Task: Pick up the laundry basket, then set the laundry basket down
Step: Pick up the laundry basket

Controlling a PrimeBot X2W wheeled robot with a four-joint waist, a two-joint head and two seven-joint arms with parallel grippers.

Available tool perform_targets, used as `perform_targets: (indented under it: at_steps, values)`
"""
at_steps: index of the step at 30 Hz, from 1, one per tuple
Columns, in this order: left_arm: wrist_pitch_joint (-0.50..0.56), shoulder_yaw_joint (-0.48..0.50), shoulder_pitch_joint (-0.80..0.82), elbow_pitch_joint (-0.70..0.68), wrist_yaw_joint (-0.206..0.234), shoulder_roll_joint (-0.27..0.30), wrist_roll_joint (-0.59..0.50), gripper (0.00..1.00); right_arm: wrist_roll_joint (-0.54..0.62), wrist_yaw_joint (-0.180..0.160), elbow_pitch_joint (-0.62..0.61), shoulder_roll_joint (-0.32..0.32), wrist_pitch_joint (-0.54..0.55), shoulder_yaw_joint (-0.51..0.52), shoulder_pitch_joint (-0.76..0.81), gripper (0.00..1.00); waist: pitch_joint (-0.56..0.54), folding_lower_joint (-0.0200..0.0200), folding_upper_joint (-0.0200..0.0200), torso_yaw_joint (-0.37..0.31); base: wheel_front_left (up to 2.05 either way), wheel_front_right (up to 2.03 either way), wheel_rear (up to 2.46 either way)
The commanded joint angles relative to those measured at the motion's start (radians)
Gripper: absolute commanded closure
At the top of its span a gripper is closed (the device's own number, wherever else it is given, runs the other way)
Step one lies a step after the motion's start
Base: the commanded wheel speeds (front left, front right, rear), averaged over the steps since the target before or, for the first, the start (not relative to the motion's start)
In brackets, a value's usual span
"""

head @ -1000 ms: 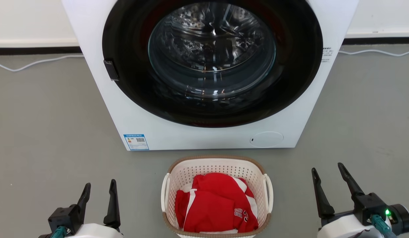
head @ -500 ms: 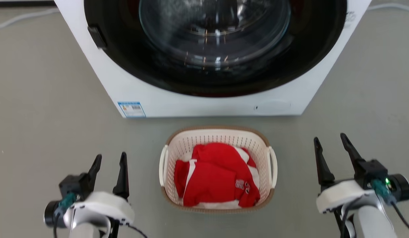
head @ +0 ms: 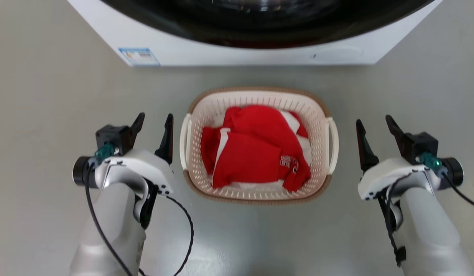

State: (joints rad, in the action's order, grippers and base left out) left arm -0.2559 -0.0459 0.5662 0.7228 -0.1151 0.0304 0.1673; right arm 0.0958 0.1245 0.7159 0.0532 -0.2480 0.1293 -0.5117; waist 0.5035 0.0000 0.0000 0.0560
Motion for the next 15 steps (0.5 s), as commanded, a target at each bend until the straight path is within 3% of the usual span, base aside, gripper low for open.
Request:
perform_targets:
  at_steps: [1, 15]
  values:
    - [-0.006, 0.015, 0.029, 0.005, -0.004, 0.020, -0.002, 0.00, -0.003, 0.006, 0.005, -0.003, -0.014, -0.022, -0.026, 0.00, 0.073, 0.0000, 0.0000, 0.006, 0.00, 0.00, 0.00]
    - [-0.006, -0.063, 0.186, 0.159, -0.009, 0.020, 0.040, 0.00, -0.031, 0.006, 0.109, -0.003, -0.014, -0.057, -0.155, 0.00, 0.220, 0.0000, 0.0000, 0.004, 0.00, 0.00, 0.00]
